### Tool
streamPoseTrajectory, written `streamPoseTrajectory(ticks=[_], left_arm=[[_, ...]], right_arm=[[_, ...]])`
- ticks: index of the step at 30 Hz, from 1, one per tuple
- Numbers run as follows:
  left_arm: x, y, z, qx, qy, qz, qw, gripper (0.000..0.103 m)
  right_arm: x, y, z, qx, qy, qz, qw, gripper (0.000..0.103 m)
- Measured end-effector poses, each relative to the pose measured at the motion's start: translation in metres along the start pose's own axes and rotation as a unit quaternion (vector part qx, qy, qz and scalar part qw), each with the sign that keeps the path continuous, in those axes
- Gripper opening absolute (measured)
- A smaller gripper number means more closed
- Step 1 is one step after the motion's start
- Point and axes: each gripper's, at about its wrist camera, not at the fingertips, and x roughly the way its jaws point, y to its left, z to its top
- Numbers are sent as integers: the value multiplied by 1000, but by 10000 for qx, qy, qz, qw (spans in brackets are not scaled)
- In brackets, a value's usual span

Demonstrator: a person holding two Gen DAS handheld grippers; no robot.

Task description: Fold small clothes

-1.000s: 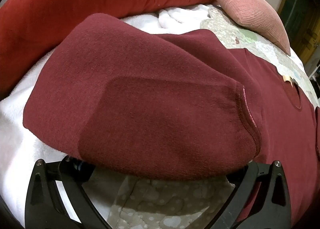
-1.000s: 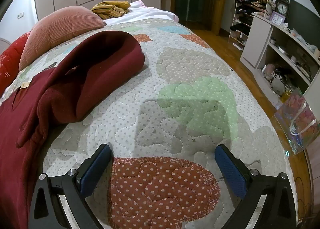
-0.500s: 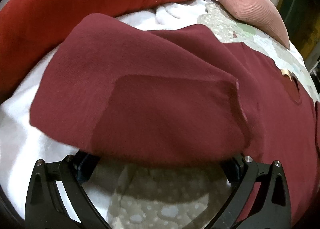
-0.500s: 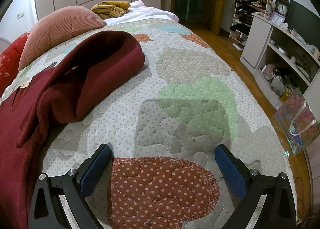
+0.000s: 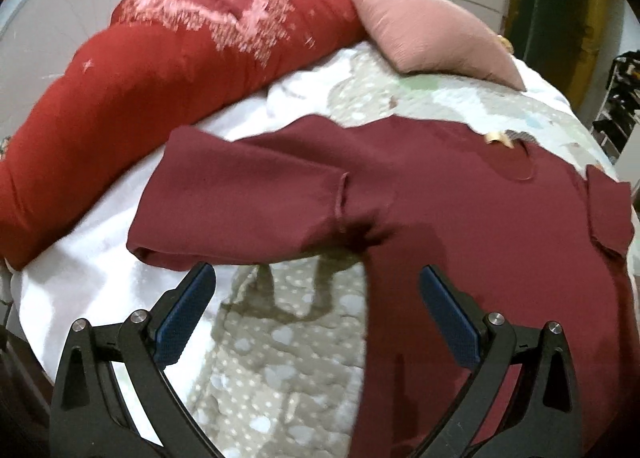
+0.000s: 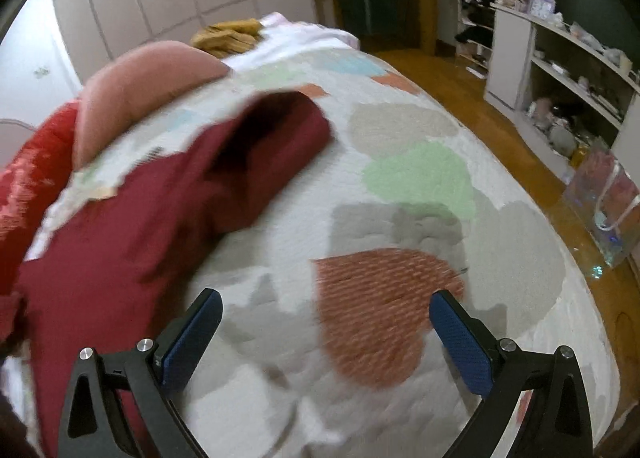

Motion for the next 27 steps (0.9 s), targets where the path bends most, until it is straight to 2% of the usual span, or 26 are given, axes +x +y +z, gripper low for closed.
streamPoseTrajectory(ticks=[3,9,18,27], left_arm=[[-9,-7,-3,108,-104,-45,9999,102],[-18,-13,-7,128,-160,-109,9997,102],[-23,-13,-11,134,-164,-122,9997,102],[-19,-13,-12,115,-94,-88,9999,102]], right_arm=[[-28,27,-2,-275,-236,132,9993,103],[-48,87,-11,-958,-369,450,9937,103],[-37,150,-23,-1445,-308,738,9863,103],[-25,185,-33,-1618,-211,874,9827,103]])
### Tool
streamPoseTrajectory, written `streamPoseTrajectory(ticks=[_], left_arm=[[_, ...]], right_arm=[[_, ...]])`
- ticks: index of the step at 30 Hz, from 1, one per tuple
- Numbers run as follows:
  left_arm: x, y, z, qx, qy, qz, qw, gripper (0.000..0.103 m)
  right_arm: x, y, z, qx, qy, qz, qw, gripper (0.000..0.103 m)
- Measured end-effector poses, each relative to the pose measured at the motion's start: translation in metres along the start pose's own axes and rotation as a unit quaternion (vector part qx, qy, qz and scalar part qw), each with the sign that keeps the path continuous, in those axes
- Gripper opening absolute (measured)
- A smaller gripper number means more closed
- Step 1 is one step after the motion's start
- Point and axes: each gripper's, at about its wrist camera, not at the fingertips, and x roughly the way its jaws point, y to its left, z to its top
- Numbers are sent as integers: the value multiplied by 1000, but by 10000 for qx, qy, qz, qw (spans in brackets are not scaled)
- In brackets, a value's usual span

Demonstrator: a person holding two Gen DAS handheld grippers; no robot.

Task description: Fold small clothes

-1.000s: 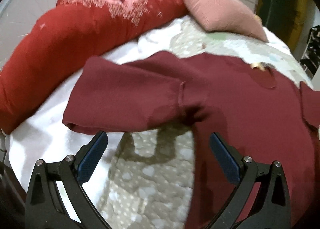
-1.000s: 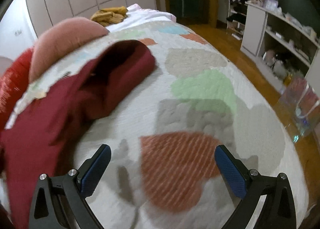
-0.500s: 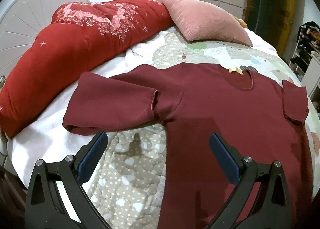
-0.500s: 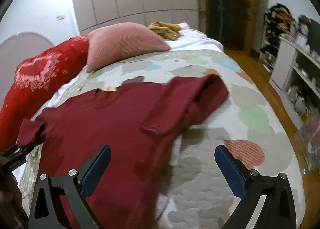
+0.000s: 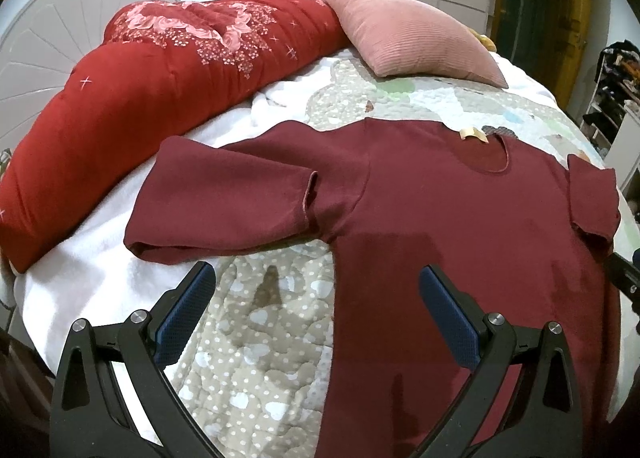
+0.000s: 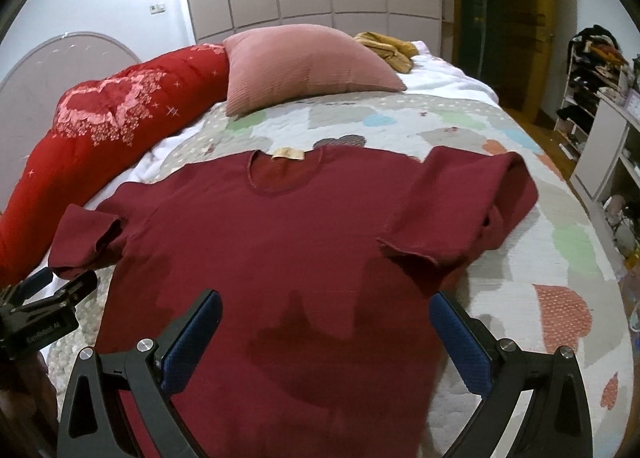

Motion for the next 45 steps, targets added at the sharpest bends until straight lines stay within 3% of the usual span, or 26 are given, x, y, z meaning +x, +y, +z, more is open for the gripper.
streamPoseTrajectory(ticks=[24,34,45], left_arm=[[15,54,-8,-421,224,276,9985,102],[18,74,-4,-584,203,397,9973,102],[21,82,-4,-663,199,404,9968,102]], right_arm=[[30,58,3,-451,166,522,9975,103],[47,105,14,-780,236,990,9917,98],[59,136,16,-1010,344,1031,9889,98]])
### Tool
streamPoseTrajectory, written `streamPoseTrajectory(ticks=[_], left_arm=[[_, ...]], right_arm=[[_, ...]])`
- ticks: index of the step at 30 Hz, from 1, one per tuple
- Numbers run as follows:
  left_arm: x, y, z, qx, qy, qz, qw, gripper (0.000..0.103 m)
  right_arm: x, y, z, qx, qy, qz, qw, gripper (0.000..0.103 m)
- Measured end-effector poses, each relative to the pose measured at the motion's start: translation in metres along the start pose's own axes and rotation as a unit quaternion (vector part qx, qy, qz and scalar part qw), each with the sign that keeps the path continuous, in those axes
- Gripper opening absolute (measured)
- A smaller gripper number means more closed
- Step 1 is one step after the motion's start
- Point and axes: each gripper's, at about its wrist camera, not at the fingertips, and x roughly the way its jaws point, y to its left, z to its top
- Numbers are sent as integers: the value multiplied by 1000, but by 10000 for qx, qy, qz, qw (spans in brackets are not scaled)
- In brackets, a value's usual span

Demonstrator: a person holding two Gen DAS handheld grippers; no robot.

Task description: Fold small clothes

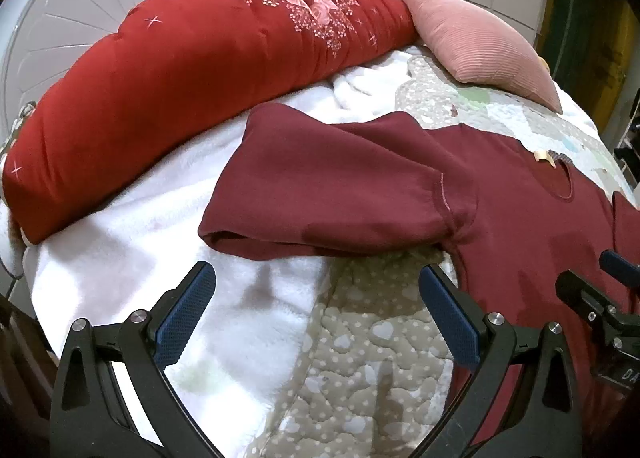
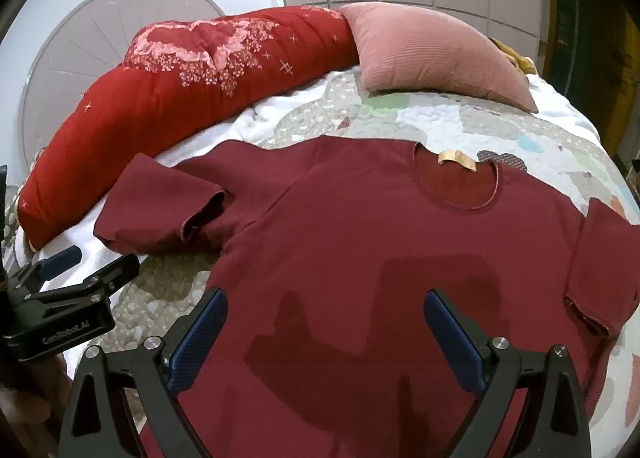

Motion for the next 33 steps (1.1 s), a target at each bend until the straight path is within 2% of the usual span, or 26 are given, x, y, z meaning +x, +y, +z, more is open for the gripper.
streamPoseTrajectory(ticks=[33], left_arm=[[1,-4,0,6,-26,24,10000,102]], right_arm=[[13,5,2,40,115,-22,9999,98]])
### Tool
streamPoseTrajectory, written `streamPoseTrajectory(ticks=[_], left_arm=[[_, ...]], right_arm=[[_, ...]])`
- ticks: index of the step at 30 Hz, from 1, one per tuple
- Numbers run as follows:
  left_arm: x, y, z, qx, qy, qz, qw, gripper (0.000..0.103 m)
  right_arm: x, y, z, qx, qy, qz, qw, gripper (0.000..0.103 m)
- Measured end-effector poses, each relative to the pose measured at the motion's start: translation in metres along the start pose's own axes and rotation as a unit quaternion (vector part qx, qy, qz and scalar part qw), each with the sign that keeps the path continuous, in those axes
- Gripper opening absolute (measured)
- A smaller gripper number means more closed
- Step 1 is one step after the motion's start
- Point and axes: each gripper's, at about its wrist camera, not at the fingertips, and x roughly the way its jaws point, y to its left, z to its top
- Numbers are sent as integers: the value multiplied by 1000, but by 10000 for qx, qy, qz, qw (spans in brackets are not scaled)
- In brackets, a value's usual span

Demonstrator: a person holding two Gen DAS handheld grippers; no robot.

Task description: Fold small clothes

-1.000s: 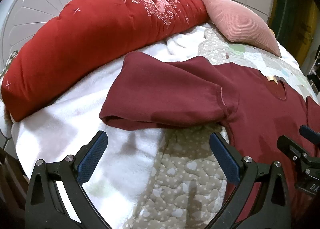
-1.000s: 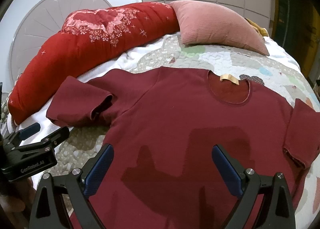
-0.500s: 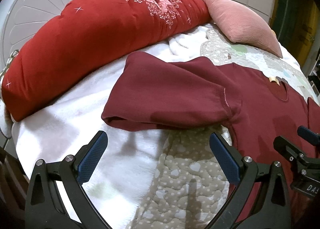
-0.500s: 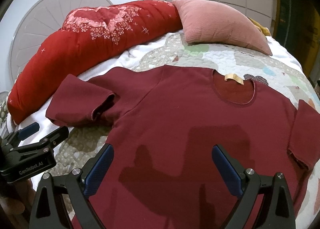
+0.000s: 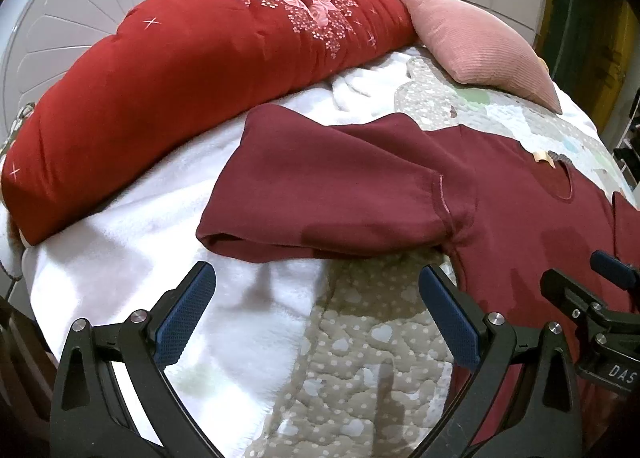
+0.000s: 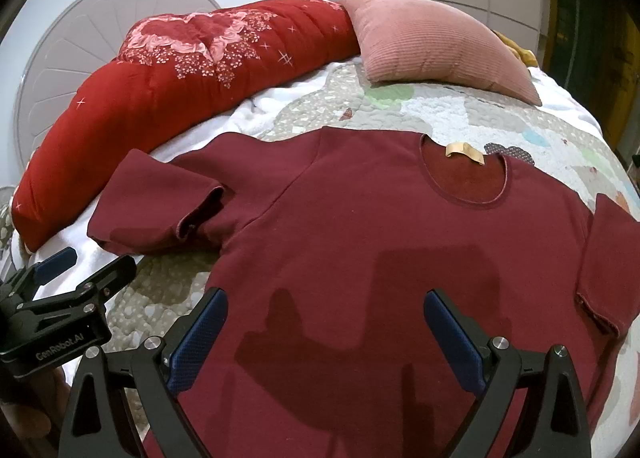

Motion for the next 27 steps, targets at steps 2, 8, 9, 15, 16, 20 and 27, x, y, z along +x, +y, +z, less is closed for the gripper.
streamPoseTrajectory(ticks=[2,8,9,15,16,20,27], left_arm=[[0,2,0,9,-10,22,10000,102],[-1,21,4,-57,-116,283,9995,102],[0,25,4,-99,-123,301,9994,102],[4,50,7,-312,-130,467,9983,102],[5,53,6,-333,-127,485,9982,102],[9,65,4,-413,-74,538,9977,102],[18,81,-1,-536,20,611,9967,102]], right_arm=[[1,0,0,-3,4,4,10000,98],[2,7,10,3,-67,310,9995,94],[2,9,13,24,-88,444,9990,88],[20,25,38,156,11,1151,9932,72],[22,30,41,151,18,1229,9923,72],[45,50,53,66,215,1426,9895,72],[97,77,62,-61,606,1399,9883,28]])
